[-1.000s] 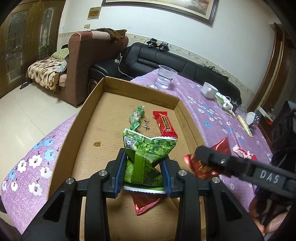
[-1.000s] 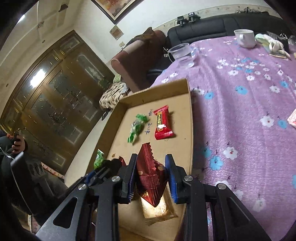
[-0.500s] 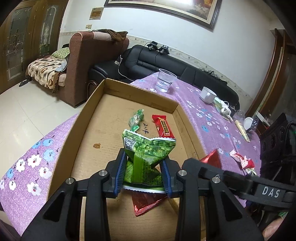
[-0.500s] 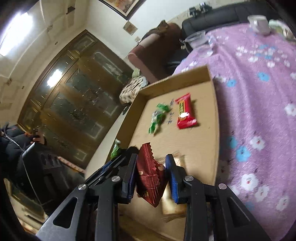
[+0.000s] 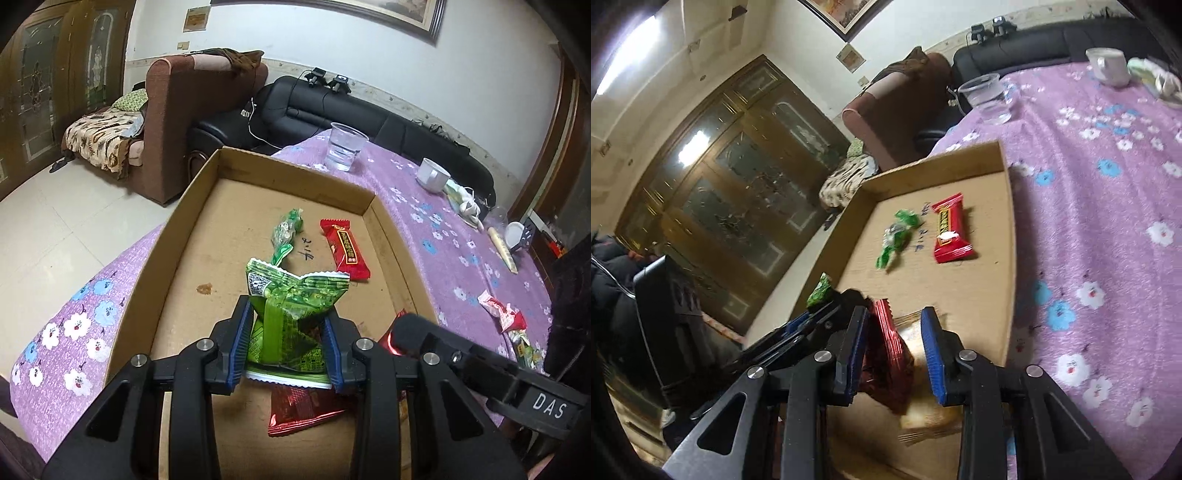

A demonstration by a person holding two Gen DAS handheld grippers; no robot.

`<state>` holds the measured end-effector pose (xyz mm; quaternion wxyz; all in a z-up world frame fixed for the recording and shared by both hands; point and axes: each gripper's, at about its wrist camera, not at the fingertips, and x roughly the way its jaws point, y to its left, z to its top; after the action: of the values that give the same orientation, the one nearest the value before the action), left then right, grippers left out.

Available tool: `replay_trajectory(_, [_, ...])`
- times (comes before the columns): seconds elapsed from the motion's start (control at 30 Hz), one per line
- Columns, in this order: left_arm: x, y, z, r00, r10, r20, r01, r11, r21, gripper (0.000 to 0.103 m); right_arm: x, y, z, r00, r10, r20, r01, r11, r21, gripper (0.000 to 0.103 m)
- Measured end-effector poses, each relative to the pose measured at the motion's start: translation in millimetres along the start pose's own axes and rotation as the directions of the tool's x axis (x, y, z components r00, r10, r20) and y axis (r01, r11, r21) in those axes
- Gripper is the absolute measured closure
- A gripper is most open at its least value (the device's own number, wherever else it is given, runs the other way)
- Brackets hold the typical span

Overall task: Organize snacks
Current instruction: 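Open both grippers to drop the packs into the box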

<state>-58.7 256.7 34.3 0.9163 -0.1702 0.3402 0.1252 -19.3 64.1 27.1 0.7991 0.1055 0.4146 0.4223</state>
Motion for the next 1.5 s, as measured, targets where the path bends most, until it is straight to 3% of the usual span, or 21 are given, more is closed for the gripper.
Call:
replay_trajectory(0.13, [-2.3,-3.0,-1.0,1.000,0.007,-0.013,-0.006,1.000,0.014,0.069,-9.7,5.1,-0.9,0.999,-0.038,0.039,0.039,0.999,-0.036,0.070])
replay_trajectory(0.2, [-3.9,-5.3,0.0,1.000,0.001,-0.019,-0.001,1.000,0.016,0.061,-14.1,5.0,0.5,0.998,-0.040,0.048,0.042,0.998,-0.036,0.070])
replay_trajectory(0.27, [-8.6,-8.8,-0.7,1.000,-0.002,-0.003,0.002,1.000,0.030,0.043,-18.7,4.6,0.6,0.997,-0.053,0.061,0.055,0.998,-0.037,0.067])
replay_trajectory(0.3, [-10.5,-10.2,-1.2,1.000,0.004,0.005,-0.004,0.999,0.037,0.041,-20.4,3.4,1.3,0.995,-0.066,0.068,0.069,0.997,-0.033,0.066])
replay_trajectory(0.83, [-36.8,-32.3,3.1,0.999,-0.031,0.041,0.028,0.996,0.087,0.039,-56.1,-3.4,3.1,0.991,-0.099,0.094,0.095,0.994,0.055,0.056])
replay_trajectory(0.93, [-43.9,-34.5,4.4,0.998,-0.028,0.054,0.023,0.996,0.091,0.031,-63.1,-4.2,3.9,0.991,-0.098,0.094,0.091,0.993,0.071,0.056])
replay_trajectory(1.5, [-53.9,-43.8,-1.7,0.997,-0.034,0.069,0.026,0.993,0.113,0.030,-106.1,-18.8,-0.9,0.988,-0.112,0.107,0.105,0.992,0.071,0.053])
